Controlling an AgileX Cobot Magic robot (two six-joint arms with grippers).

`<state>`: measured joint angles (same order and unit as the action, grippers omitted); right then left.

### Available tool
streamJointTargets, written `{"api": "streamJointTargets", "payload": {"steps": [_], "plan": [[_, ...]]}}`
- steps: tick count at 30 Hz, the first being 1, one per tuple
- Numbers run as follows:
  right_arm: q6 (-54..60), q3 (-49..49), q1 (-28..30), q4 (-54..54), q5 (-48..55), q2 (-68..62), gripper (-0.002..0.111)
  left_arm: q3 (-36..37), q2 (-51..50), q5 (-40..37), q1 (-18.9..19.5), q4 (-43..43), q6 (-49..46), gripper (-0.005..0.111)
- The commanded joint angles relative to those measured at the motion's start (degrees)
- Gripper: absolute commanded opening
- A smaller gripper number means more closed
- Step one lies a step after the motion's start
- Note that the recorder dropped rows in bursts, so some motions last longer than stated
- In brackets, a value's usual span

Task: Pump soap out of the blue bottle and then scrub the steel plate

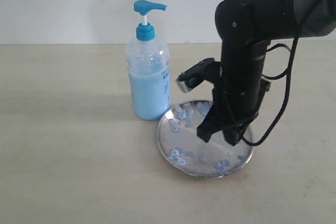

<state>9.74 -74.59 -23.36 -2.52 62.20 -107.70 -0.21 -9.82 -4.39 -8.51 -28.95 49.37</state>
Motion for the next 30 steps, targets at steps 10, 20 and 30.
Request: {"api": "streamJointTargets", "payload": {"steps": [10,20,30], "plan": [[24.19,-2.66,1.54,10.02,7.76,-1.61,0.0,0.21,9.82,1.44,15.58,0.49,0.4,0.004],[4.45,-2.72,1.29,7.9,-11.78,-2.93,0.0,0.21,9.82,1.44,15.58,0.49,0.4,0.004],[-4.72,-3.87,2.82,-7.74,-12.98,-3.48,0.0,0.21,9.82,1.44,15.58,0.49,0.4,0.004]]}}
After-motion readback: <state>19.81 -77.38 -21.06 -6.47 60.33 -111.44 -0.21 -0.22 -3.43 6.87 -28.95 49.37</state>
